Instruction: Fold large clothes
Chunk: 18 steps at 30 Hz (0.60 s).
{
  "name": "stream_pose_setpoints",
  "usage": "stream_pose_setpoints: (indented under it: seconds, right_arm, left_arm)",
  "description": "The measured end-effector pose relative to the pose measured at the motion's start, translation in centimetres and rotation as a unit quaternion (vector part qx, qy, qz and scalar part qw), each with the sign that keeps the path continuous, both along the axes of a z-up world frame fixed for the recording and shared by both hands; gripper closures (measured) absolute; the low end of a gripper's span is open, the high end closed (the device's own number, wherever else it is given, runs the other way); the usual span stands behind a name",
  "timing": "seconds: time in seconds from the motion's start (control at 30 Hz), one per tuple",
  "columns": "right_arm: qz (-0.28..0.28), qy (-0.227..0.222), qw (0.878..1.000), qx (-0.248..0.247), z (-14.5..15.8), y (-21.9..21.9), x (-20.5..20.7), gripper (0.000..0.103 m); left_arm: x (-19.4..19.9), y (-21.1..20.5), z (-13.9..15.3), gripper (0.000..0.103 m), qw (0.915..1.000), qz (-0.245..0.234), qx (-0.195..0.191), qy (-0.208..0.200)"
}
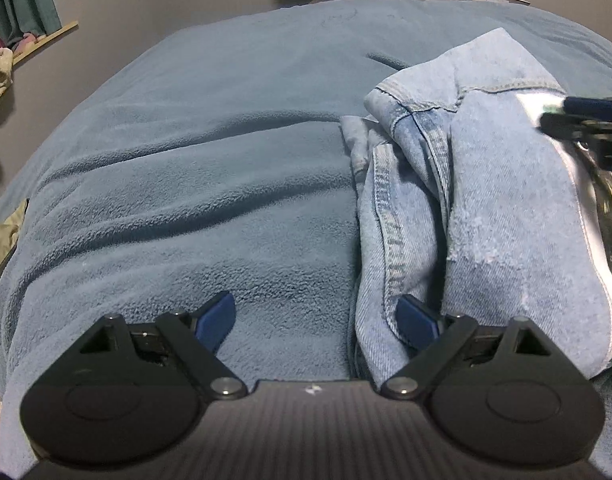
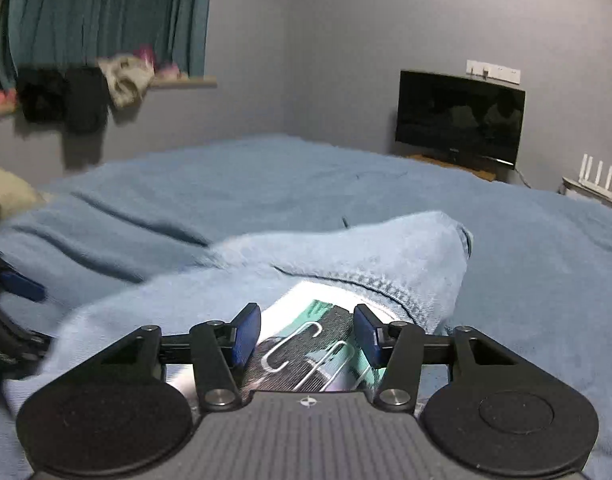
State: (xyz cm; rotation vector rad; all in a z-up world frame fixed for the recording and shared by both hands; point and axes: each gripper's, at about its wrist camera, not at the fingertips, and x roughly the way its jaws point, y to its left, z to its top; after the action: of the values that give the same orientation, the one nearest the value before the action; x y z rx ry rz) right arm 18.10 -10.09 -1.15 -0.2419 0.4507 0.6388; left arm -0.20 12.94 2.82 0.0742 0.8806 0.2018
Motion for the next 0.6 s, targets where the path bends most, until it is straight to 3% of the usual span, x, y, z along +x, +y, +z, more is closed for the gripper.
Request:
stream_pose_setpoints:
  seconds: [0.07,0.13,0.23,0.27,0.3,0.37,0.47,0.6]
  right_arm:
    - [-0.007,0.018,1.0,0.0,-1.1,0.7,1.7,0.05]
    - [-0.018,0.03,0.999,-0.005,-2.5,1.2,3.0,0.05]
    - [-0.026,0.026,0.999,-0.018,-4.5,2.0,4.1,0.05]
    - [-0.024,0.025,0.999,-0.014,-4.7,2.1,4.3,0.05]
    - [-0.023,0.024,0.999,-0.009,-4.7,2.1,4.4,0.049]
    - [-0.02,0.024,0.999,-0.008,-5.1,2.3,4.7,0.049]
    - [-0.015,0.028,0.999,0.004,-5.0,2.2,4.8,0.048]
    - [-0.001,0.035,0.995,0.095,-2.9,-0.1,5.0,0.048]
  left_arm:
    - [-0.2,0.1,0.4,0.013,0.9999,0.001,-0.008,-0.012]
    - [-1.1,0.4,1.5,0.013,0.9978,-0.001,-0.026,-0.06]
    - [-3.0,0.7,3.3,0.013,0.9846,-0.034,-0.079,-0.152]
    - [-3.1,0.7,3.5,0.013,0.9797,-0.056,-0.102,-0.163]
    - [-3.0,0.6,3.5,0.013,0.9777,-0.073,-0.116,-0.159]
    - [-2.1,-0.2,2.8,0.013,0.982,-0.086,-0.111,-0.126]
    - [-1.1,-0.2,2.0,0.013,0.9898,-0.06,-0.1,-0.083]
    - [-0.4,0.8,0.9,0.015,0.9959,-0.012,-0.081,-0.039]
